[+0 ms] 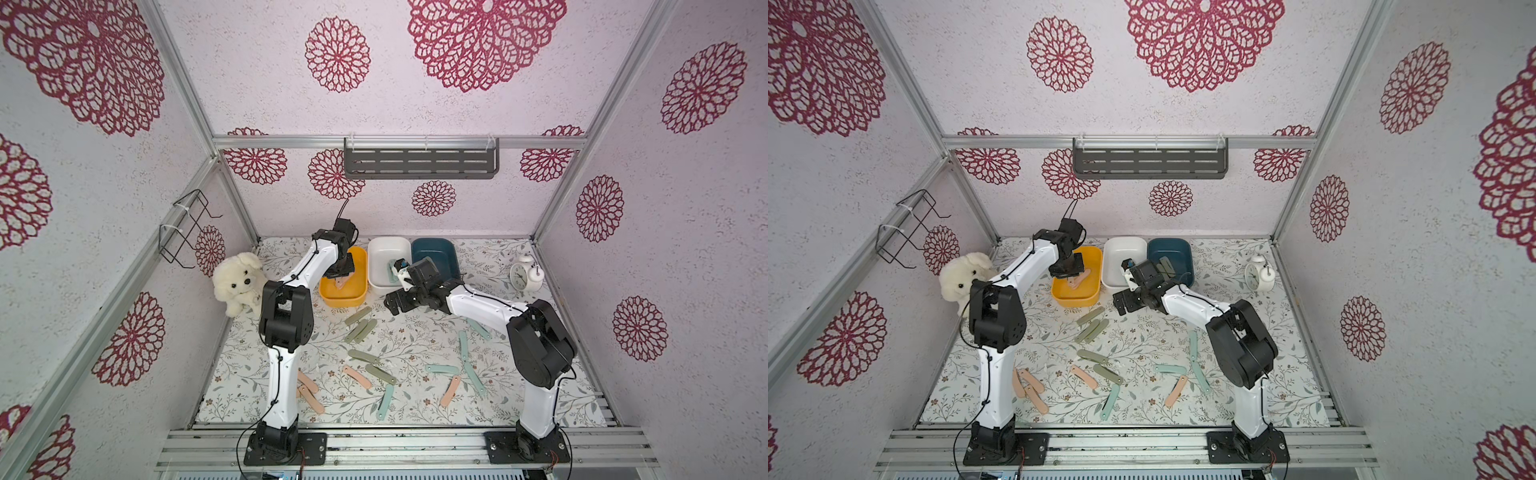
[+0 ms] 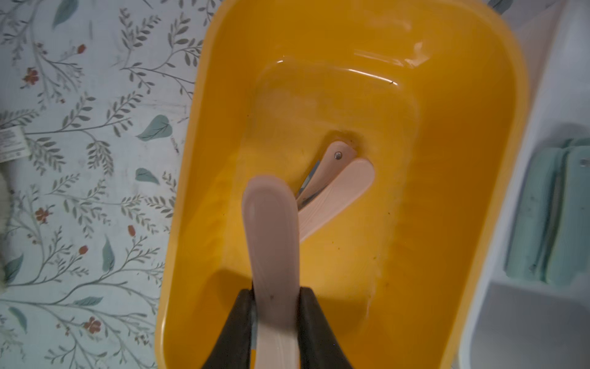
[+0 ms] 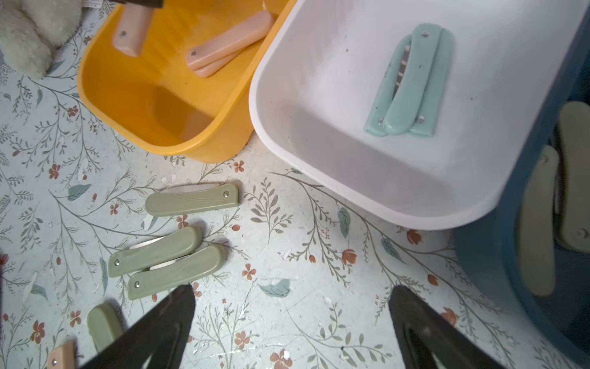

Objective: Place the fruit knives into the storage box by color
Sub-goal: Place the fruit knife in the storage box, then pick up the fruit knife from the center of the board.

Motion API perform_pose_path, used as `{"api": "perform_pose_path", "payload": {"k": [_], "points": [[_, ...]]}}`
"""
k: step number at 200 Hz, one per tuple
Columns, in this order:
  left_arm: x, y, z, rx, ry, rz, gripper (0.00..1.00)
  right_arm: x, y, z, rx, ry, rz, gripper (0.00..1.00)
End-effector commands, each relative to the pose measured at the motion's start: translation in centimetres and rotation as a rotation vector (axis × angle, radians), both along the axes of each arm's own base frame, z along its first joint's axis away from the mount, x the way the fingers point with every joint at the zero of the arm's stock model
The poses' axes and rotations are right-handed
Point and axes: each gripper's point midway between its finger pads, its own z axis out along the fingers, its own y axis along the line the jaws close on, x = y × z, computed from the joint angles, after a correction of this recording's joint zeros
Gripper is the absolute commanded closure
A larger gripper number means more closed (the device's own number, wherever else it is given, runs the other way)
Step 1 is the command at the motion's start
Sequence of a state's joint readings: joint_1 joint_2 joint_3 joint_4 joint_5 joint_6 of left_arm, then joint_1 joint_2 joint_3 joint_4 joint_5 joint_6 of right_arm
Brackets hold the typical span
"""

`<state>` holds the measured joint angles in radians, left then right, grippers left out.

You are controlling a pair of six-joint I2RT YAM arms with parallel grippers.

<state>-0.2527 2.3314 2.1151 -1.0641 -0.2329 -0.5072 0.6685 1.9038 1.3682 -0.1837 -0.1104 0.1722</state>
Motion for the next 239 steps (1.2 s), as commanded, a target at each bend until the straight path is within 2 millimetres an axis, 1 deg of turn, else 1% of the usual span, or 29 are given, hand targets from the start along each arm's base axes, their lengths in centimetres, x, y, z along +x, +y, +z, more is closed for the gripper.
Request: {"api": "perform_pose_path", "payload": {"k": [1, 21, 40, 44, 54, 68, 79, 93, 102, 115, 123, 125, 128, 136, 151, 157, 160, 175, 179, 187, 207, 222, 231, 239], "points": [[0.3, 0.8, -0.9, 0.038, 0.076, -0.088, 0.81, 0.8, 0.7, 2.3, 0.024, -0.058, 0.029, 0.01], [1.3, 2.0, -1.6, 0.090, 0.092, -0.108, 0.77, 0.7, 0.4, 2.2, 0.003, -0.061, 0.036, 0.01], [2.0, 2.5, -1.4, 0.093, 0.079, -0.103, 0.69, 0.5, 0.2, 2.2, -0.006, -0.062, 0.039, 0.01], [2.1, 2.5, -1.1, 0.087, 0.071, -0.099, 0.65, 0.5, 0.2, 2.1, -0.005, -0.061, 0.040, 0.01], [2.3, 2.3, -0.5, 0.069, 0.053, -0.091, 0.53, 0.4, 0.1, 2.1, -0.005, -0.061, 0.041, 0.01], [2.1, 1.4, 0.9, 0.004, 0.030, -0.075, 0.28, 0.3, -0.1, 2.1, -0.012, -0.058, 0.040, 0.01], [1.3, 0.7, 2.2, -0.046, 0.022, -0.047, 0.19, 0.1, -0.2, 2.3, -0.013, -0.063, 0.037, 0.01], [-0.3, -0.2, 4.5, -0.085, -0.015, -0.021, 0.11, -0.3, -0.4, 2.8, -0.005, -0.076, 0.037, 0.01], [-1.6, -0.9, 5.7, -0.099, -0.050, -0.008, 0.06, -0.8, -0.5, 3.0, 0.004, -0.080, 0.039, 0.01], [-4.0, -1.9, 6.9, -0.138, -0.084, 0.015, 0.05, -2.0, -0.7, 3.1, 0.011, -0.090, 0.047, 0.01], [-5.9, -2.6, 7.4, -0.154, -0.084, 0.026, 0.05, -3.0, -0.9, 3.0, 0.014, -0.093, 0.048, 0.01], [-6.4, -2.8, 7.1, -0.156, -0.076, 0.030, 0.05, -3.2, -0.9, 2.9, 0.013, -0.095, 0.048, 0.01], [-7.2, -3.0, 8.1, -0.172, -0.092, 0.035, 0.05, -3.6, -1.0, 2.9, 0.013, -0.095, 0.050, 0.01], [-9.1, -3.7, 8.3, -0.186, -0.094, 0.042, 0.05, -4.8, -1.3, 2.5, 0.014, -0.094, 0.052, 0.01], [-13.0, -4.6, 7.2, -0.181, -0.055, 0.059, 0.06, -6.9, -1.9, 2.0, 0.023, -0.091, 0.051, 0.01], [-14.4, -5.0, 7.2, -0.186, -0.048, 0.065, 0.06, -7.8, -2.3, 1.6, 0.020, -0.084, 0.050, 0.01], [-15.2, -4.9, 6.8, -0.175, -0.034, 0.072, 0.07, -8.3, -2.4, 1.5, 0.019, -0.081, 0.051, 0.01], [-18.7, -5.4, 6.0, -0.159, -0.006, 0.080, 0.07, -10.2, -3.3, 0.9, 0.014, -0.068, 0.045, 0.01], [-19.7, -5.4, 5.5, -0.156, 0.008, 0.090, 0.07, -10.8, -3.6, 0.7, 0.012, -0.065, 0.046, 0.01], [-21.6, -5.8, 4.7, -0.165, 0.029, 0.093, 0.08, -11.9, -4.1, 0.1, 0.011, -0.051, 0.043, 0.01], [-25.8, -6.7, 2.7, -0.201, 0.069, 0.120, 0.10, -14.2, -5.2, -1.2, 0.005, -0.024, 0.048, 0.01], [-28.5, -7.7, 0.7, -0.229, 0.104, 0.135, 0.13, -15.2, -5.7, -2.0, -0.022, -0.022, 0.066, 0.01], [-29.7, -8.5, -0.4, -0.246, 0.123, 0.130, 0.16, -15.4, -5.9, -2.4, -0.041, -0.024, 0.079, 0.01], [-30.6, -8.6, -1.4, -0.237, 0.144, 0.142, 0.17, -15.4, -6.0, -2.5, -0.056, -0.028, 0.088, 0.00]]}}
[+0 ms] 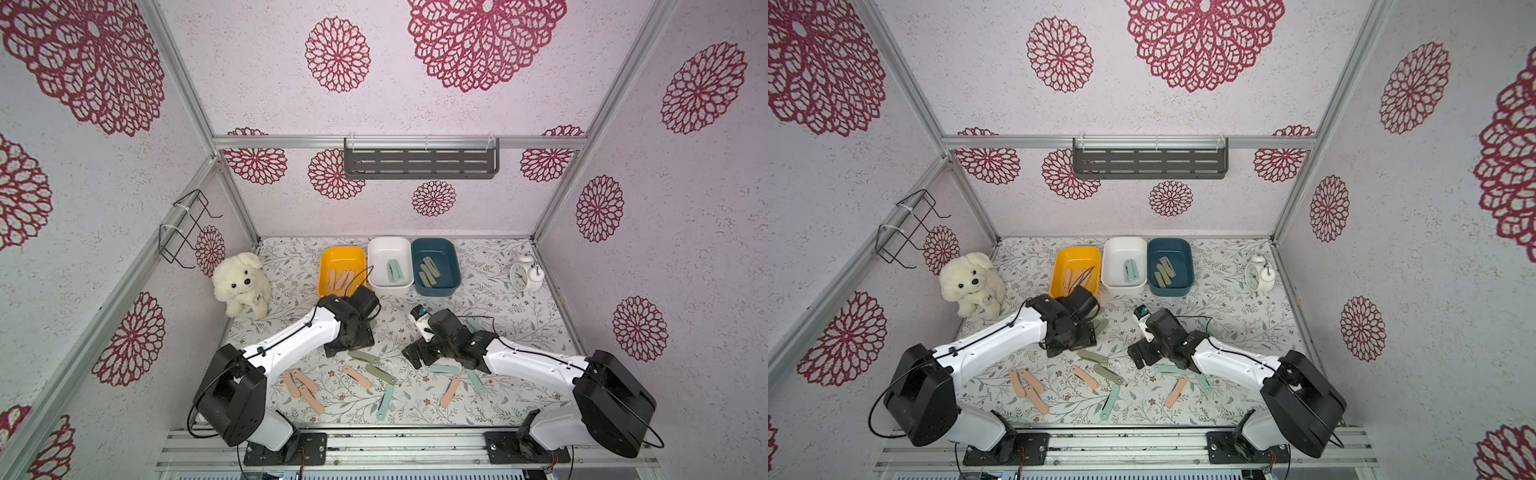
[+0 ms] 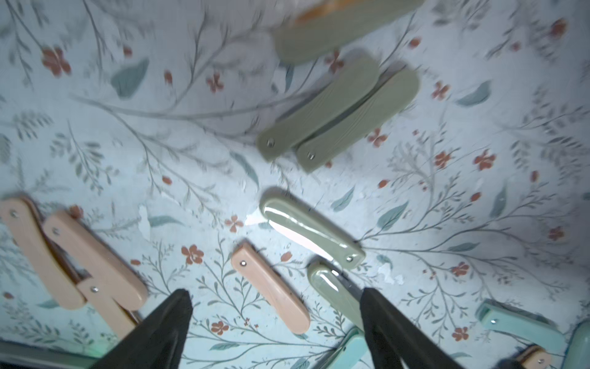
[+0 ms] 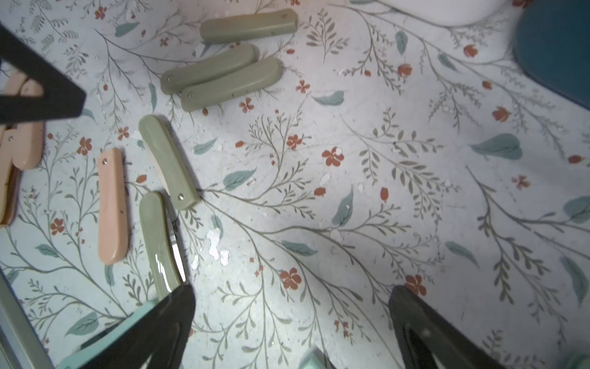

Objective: Place the fruit knives into the storage box by color
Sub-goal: Pick up the fruit knife from the center of the board.

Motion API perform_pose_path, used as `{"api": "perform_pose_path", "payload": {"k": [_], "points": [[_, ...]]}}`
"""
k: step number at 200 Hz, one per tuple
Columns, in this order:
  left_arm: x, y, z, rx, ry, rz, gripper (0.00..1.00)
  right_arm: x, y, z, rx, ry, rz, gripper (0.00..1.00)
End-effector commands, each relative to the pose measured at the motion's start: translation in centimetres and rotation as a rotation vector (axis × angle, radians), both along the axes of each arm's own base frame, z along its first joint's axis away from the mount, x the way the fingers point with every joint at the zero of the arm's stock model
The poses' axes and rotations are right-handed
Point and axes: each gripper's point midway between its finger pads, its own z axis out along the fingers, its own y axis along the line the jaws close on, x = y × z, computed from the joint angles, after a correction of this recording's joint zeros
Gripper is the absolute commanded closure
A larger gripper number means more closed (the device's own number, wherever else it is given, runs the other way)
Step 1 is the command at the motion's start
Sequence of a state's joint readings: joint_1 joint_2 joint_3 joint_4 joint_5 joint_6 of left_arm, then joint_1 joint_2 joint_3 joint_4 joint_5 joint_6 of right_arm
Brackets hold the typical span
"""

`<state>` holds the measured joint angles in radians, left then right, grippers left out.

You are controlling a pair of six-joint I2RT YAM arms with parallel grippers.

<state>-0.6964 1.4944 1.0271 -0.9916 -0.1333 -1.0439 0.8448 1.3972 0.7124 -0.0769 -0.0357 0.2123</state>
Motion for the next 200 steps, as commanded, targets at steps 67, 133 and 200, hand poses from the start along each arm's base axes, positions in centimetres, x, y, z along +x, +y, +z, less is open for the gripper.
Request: {"api": "perform_pose_path", "payload": {"k": [67, 133, 200], "points": [[-3.4, -2.7, -5.2, -0.042, 0.049, 0.097, 0.31, 0.1, 0.1, 1.1, 0.001, -0.040, 0.010, 0.01], [-5.2, -1.7, -7.9, -0.036, 0.089, 0.120, 0.46, 0.0, -0.1, 1.2, 0.011, -0.037, 0.001, 0.01], [-6.2, -0.9, -8.4, -0.016, 0.089, 0.118, 0.76, 0.7, 0.4, 1.9, 0.001, -0.054, -0.001, 0.01]]}}
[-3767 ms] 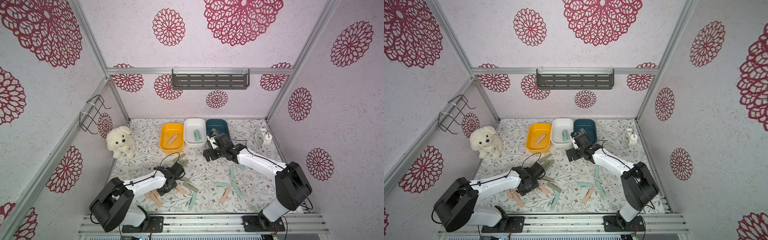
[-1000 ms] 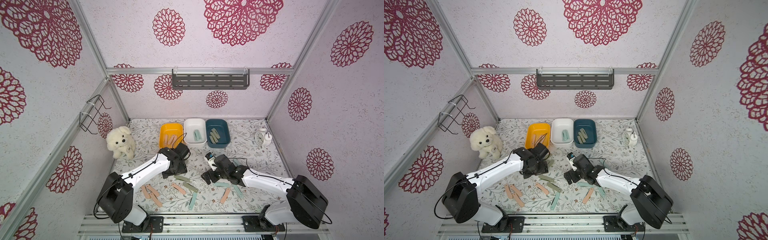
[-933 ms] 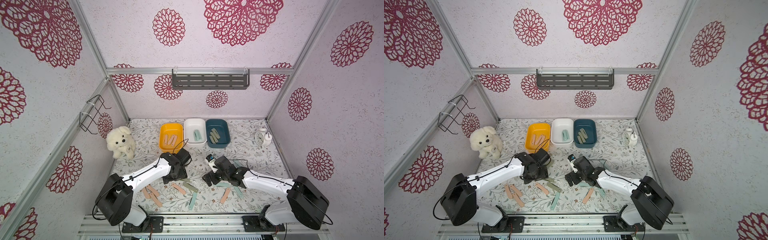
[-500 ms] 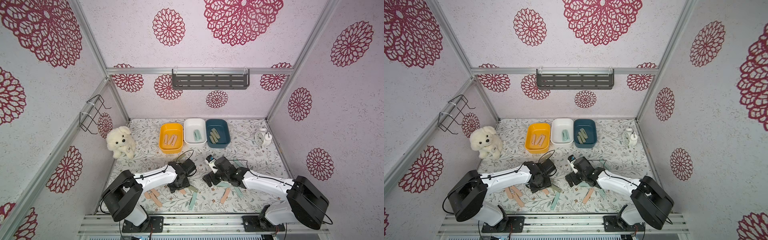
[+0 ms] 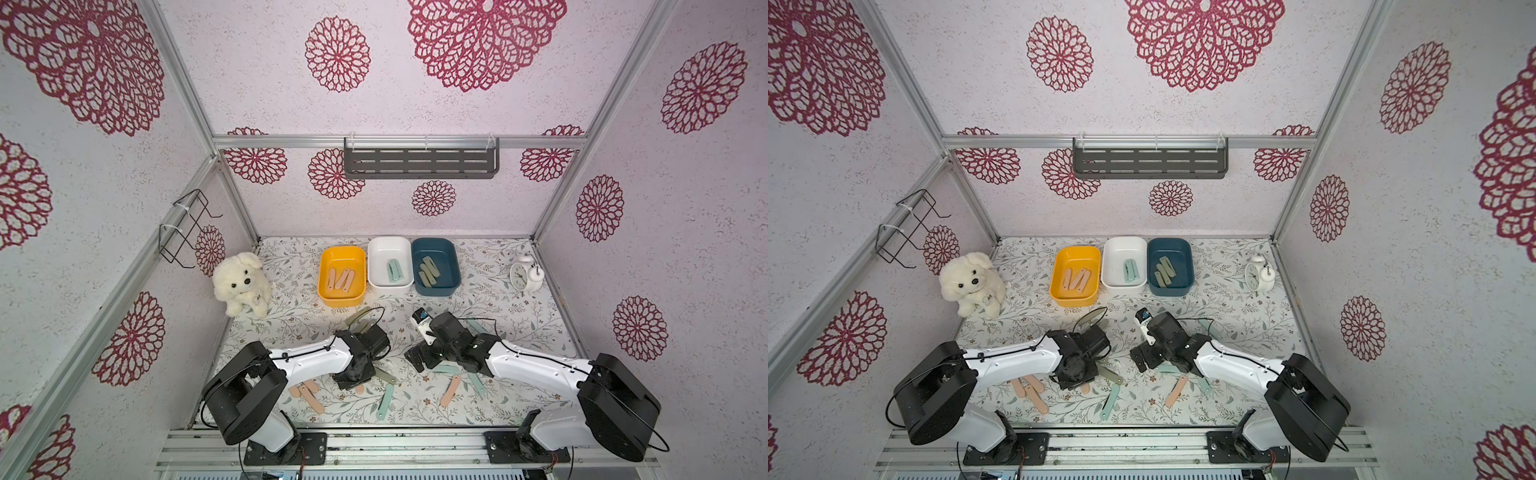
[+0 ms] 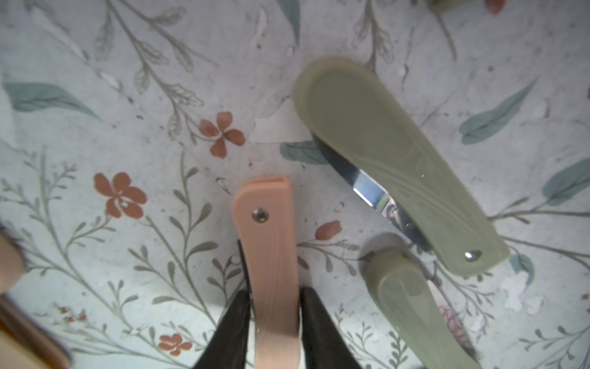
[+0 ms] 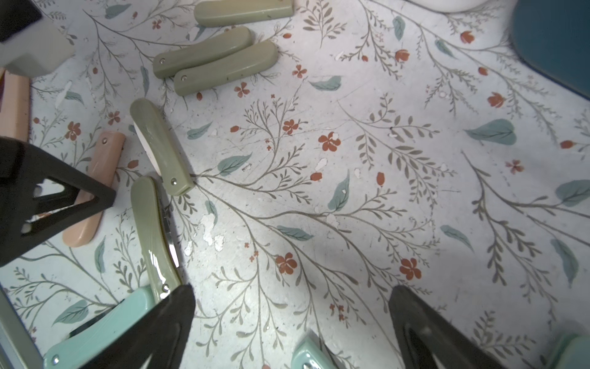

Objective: Place the fruit knives into the storage box by color
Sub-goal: Pick up the fruit knife from the center of the board, then place the fruit knife in the storage box.

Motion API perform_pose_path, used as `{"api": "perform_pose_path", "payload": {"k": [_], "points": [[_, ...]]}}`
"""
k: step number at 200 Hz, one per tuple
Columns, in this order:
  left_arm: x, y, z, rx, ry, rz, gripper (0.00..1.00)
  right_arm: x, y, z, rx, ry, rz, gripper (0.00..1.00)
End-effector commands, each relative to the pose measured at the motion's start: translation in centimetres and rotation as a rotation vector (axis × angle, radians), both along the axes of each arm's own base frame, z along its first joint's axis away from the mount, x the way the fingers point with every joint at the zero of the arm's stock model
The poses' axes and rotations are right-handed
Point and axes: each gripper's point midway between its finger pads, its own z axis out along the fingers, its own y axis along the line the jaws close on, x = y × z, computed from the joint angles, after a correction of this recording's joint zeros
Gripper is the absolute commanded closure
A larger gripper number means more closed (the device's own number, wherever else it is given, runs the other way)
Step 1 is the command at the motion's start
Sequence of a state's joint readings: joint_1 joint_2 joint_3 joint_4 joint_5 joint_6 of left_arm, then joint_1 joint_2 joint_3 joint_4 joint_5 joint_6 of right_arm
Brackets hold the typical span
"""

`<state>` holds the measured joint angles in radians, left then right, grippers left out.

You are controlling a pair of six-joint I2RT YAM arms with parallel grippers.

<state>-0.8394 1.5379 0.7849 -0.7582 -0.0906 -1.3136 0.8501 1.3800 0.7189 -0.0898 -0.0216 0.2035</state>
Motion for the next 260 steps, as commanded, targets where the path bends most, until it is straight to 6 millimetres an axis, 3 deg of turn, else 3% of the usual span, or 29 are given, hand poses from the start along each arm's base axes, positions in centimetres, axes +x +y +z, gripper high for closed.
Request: {"api": "perform_pose_path", "payload": {"k": [1, 23, 52, 78, 108, 133, 163, 166, 186, 220, 260], "points": [[-1.3, 0.6, -1.5, 0.013, 0.029, -0.004, 0.77, 0.7, 0.4, 1.3, 0.003, -0.034, -0.004, 0.01], [-0.8, 0.8, -0.7, 0.027, 0.002, -0.016, 0.81, 1.0, 0.7, 1.6, 0.011, -0.035, -0.009, 0.01], [2.4, 1.1, 2.8, 0.077, -0.070, -0.078, 0.85, 2.2, 1.9, 2.9, 0.047, -0.061, -0.025, 0.01], [6.7, 2.2, 6.9, 0.122, -0.141, -0.136, 0.87, 4.2, 3.5, 4.1, 0.083, -0.096, -0.038, 0.01], [13.0, 4.7, 11.4, 0.145, -0.228, -0.167, 0.87, 7.4, 5.1, 5.1, 0.104, -0.127, -0.043, 0.01], [18.6, 6.0, 13.5, 0.125, -0.242, -0.214, 0.87, 10.2, 6.3, 6.0, 0.116, -0.146, -0.040, 0.01], [25.8, 7.8, 13.3, 0.168, -0.225, -0.247, 0.87, 12.5, 7.5, 6.1, 0.130, -0.148, -0.024, 0.01], [26.4, 8.1, 11.9, 0.174, -0.191, -0.246, 0.87, 12.7, 7.5, 6.0, 0.129, -0.148, -0.023, 0.01], [30.2, 9.1, 9.4, 0.156, -0.156, -0.224, 0.90, 13.9, 7.8, 5.5, 0.126, -0.140, -0.022, 0.01], [33.7, 9.2, 6.2, 0.147, -0.125, -0.247, 0.89, 14.8, 7.6, 5.1, 0.125, -0.133, -0.027, 0.01], [34.7, 9.0, 4.1, 0.142, -0.095, -0.261, 0.79, 14.6, 7.1, 4.4, 0.116, -0.108, -0.042, 0.01]]}}
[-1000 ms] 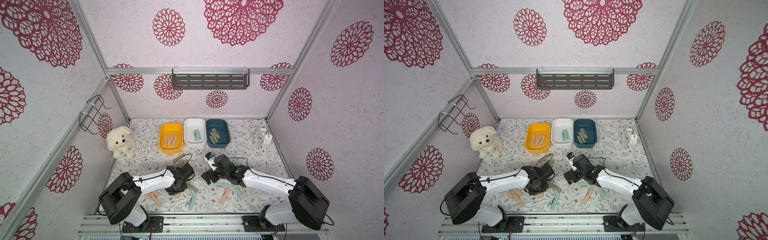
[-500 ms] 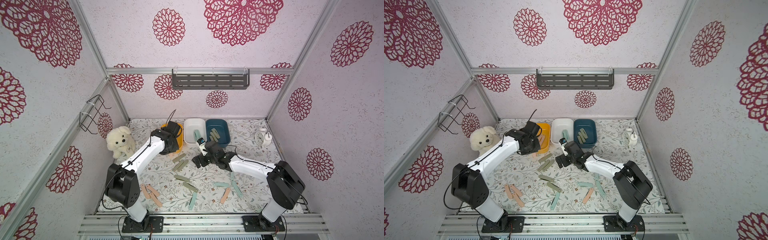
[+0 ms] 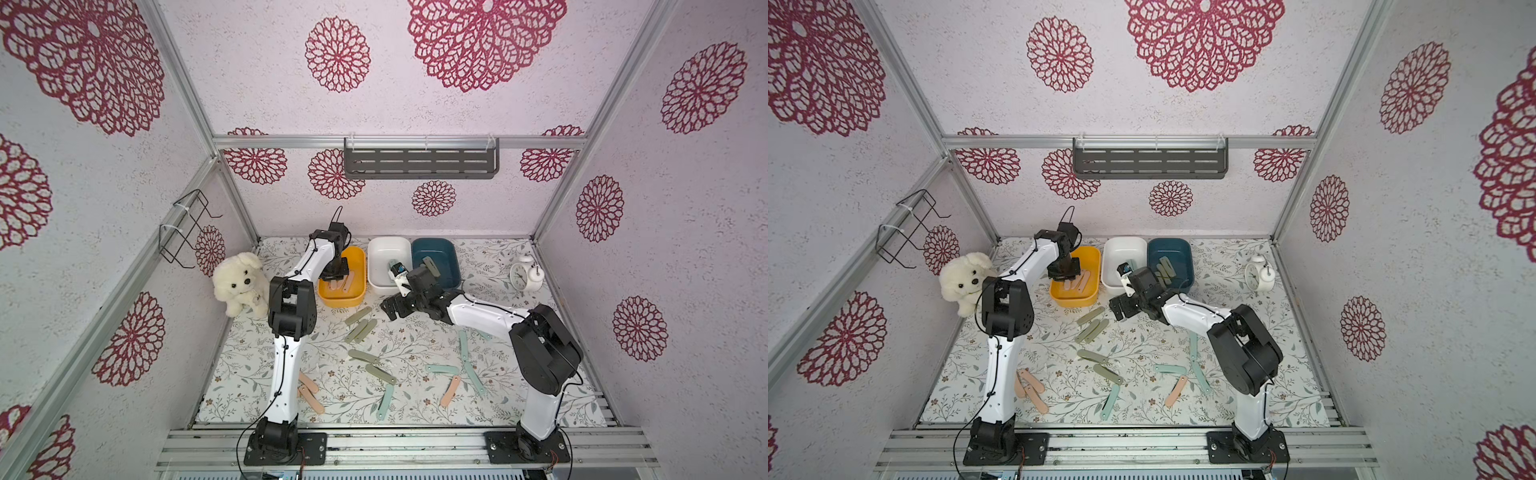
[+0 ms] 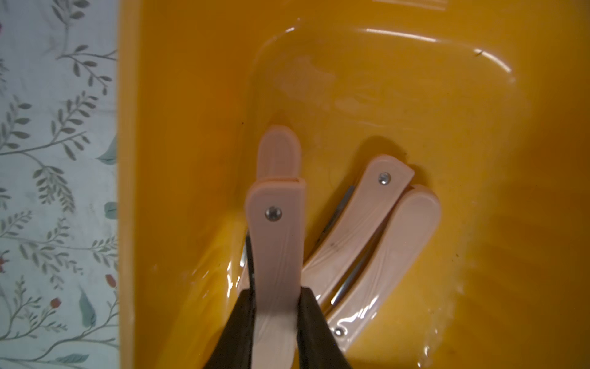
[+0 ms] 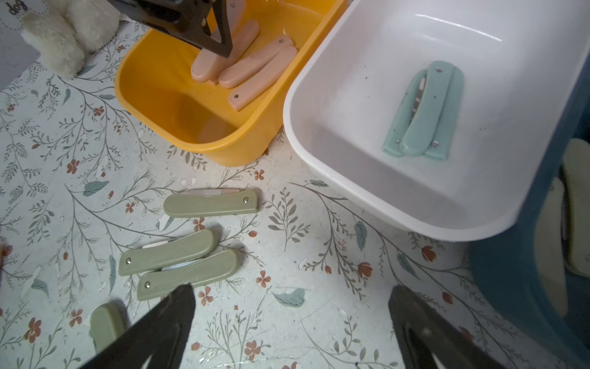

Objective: Place the fruit knives into the storage box by color
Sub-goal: Place the fruit knife in the storage box, then pick up the fruit knife from the center of the board.

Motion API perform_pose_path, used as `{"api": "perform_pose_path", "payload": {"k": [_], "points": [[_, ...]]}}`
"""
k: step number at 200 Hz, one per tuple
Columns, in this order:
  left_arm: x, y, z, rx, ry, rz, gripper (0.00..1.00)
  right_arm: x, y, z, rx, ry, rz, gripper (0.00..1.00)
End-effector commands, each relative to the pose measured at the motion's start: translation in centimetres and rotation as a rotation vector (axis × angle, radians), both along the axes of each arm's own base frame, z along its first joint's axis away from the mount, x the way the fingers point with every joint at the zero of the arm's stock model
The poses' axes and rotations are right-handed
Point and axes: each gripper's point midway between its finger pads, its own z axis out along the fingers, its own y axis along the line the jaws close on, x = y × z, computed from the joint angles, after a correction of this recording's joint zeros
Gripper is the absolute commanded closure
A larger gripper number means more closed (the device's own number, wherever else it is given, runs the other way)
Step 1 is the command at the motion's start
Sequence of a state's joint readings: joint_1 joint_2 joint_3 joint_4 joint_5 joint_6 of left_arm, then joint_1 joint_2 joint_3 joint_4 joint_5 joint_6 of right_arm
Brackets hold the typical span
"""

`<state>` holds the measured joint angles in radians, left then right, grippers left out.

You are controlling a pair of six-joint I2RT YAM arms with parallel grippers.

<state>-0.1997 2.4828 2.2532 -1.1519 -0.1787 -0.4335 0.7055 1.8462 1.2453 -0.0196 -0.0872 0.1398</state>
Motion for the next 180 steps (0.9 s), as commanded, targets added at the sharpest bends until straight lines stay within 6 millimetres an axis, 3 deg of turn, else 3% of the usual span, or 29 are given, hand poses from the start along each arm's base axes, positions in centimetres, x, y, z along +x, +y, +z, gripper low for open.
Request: {"api": "perform_pose_path", "payload": {"k": [1, 22, 50, 70, 92, 107, 110, 117, 145, 180], "points": [[0.0, -0.8, 1.1, -0.015, 0.006, -0.045, 0.79, 0.3, 0.1, 1.3, 0.019, -0.014, 0.009, 0.01], [-0.2, -0.9, 1.8, -0.021, -0.006, -0.048, 0.60, -0.2, -1.0, 1.0, -0.001, 0.011, -0.040, 0.01], [-1.1, -1.0, 4.7, -0.052, -0.062, -0.036, 0.38, -1.8, -3.4, -0.2, -0.051, 0.086, -0.136, 0.01], [-2.5, -1.3, 7.3, -0.084, -0.097, -0.010, 0.22, -4.2, -5.6, -1.1, -0.108, 0.158, -0.219, 0.01], [-4.7, -3.0, 10.9, -0.114, -0.167, -0.025, 0.00, -8.3, -8.5, -1.7, -0.160, 0.227, -0.313, 0.01], [-6.6, -4.6, 12.5, -0.114, -0.210, -0.053, 0.03, -11.2, -10.8, -1.7, -0.181, 0.262, -0.377, 0.01], [-7.2, -4.9, 14.0, -0.128, -0.241, -0.055, 0.03, -11.8, -11.3, -1.9, -0.188, 0.272, -0.390, 0.01], [-8.4, -5.7, 14.6, -0.147, -0.254, -0.061, 0.03, -13.2, -12.4, -2.2, -0.200, 0.292, -0.416, 0.01], [-13.4, -8.8, 14.4, -0.206, -0.262, -0.096, 0.03, -18.5, -15.9, -3.9, -0.237, 0.385, -0.495, 0.01], [-18.5, -10.6, 11.9, -0.226, -0.207, -0.123, 0.03, -23.2, -17.9, -6.1, -0.230, 0.479, -0.548, 0.07]]}}
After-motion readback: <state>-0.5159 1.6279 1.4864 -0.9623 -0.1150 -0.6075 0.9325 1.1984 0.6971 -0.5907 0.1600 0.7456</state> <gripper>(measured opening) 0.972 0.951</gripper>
